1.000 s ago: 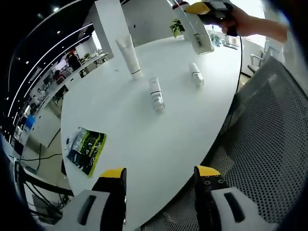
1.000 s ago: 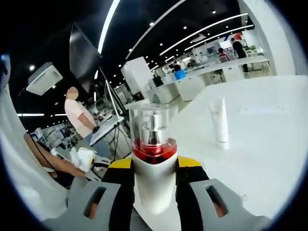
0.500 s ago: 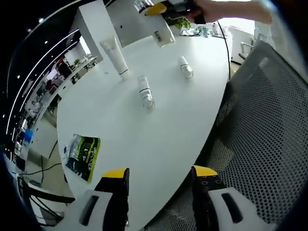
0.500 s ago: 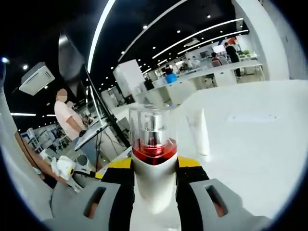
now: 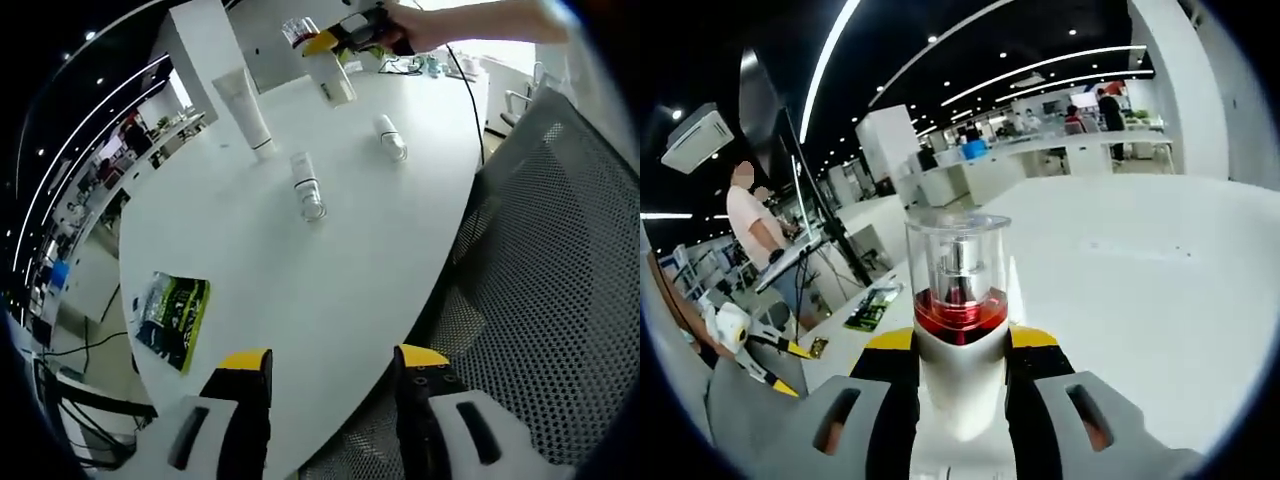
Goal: Arrange the skincare products in the storage area until every visible bottle or jar stands upright without overlapping.
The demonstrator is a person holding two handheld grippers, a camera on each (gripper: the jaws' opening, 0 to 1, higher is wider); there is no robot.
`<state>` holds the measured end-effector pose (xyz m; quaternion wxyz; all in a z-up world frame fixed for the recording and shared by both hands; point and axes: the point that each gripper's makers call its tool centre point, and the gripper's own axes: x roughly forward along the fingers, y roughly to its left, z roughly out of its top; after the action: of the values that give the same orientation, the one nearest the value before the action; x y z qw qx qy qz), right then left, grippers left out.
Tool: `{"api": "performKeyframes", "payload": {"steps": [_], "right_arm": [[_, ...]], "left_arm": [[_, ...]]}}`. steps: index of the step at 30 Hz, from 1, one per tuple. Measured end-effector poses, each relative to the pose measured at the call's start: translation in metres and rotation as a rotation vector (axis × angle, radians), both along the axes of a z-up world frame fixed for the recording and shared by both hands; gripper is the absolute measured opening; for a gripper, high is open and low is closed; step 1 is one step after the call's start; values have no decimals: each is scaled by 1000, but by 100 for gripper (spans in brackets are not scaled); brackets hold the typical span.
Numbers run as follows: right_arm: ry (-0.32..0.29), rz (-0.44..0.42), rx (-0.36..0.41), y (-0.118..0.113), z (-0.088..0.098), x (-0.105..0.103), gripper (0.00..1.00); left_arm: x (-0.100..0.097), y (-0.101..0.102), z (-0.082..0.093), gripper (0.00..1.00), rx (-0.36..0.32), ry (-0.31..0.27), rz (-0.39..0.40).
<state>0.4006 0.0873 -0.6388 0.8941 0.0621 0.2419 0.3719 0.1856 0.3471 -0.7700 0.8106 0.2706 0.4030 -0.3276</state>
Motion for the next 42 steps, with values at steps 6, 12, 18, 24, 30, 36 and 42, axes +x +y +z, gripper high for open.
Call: {"api": "performKeyframes", "payload": {"steps": [6,12,18,24,30,36,42], "right_arm": [[-17,-8,-58,-9,-14,14,30],[-32,-11,-105,-15,-23,28,30],[-55,-30,-138,-20,-28,43,30],[-68,-32,-158,-22,-36,50,30],[-74,-19,-168,-20,-43,52,30],[-116,-6,-157,-16,-44,58,30],[-174,46,-152,-5,-43,62,30]], "left_arm": [[1,1,1,49,-7,-4,10],[1,0,1,49,-11,-2,13],[0,0,0,49,-11,5,8],[0,1,-1,49,-7,10,8],[0,1,-1,49,-8,9,10],[1,2,0,49,-10,6,17],[1,1,0,49,-15,5,17]]}}
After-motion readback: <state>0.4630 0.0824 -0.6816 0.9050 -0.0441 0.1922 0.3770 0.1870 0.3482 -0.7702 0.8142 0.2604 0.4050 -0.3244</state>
